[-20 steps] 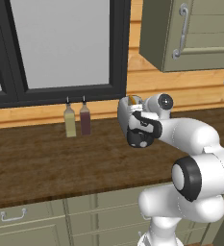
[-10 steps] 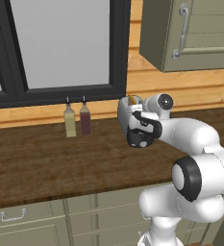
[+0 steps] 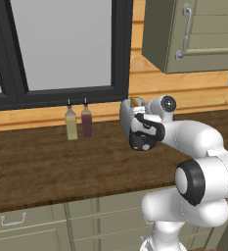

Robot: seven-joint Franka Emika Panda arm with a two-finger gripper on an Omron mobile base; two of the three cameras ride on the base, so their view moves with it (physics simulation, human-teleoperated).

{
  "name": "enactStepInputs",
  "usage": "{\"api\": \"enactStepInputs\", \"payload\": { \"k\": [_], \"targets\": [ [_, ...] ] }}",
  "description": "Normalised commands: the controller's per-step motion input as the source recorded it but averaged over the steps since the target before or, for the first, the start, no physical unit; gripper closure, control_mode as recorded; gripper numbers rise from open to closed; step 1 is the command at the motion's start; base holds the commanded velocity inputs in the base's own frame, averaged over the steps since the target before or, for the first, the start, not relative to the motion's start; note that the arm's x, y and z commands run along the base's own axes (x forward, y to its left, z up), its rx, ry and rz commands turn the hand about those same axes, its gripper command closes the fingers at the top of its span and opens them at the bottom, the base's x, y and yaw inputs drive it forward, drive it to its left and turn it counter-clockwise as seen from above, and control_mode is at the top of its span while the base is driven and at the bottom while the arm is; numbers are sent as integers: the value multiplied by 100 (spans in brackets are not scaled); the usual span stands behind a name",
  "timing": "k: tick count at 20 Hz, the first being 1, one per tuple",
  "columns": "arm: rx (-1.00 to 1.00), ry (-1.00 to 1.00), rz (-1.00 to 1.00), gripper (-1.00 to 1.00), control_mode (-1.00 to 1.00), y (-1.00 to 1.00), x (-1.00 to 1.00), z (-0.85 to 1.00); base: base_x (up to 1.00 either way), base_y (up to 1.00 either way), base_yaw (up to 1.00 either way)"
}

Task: Start the toaster. Once the lever pops up, take the bread to the plate on the dining counter.

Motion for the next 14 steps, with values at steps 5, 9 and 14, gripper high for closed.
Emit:
{"api": "enactStepInputs", "payload": {
  "k": [5,9,14],
  "targets": [
    [0,0,0,-100,-100,0,0,0,0,0,0],
    [0,0,0,-100,-100,0,0,0,0,0,0],
    [0,0,0,-100,-100,0,0,0,0,0,0]
  ]
}}
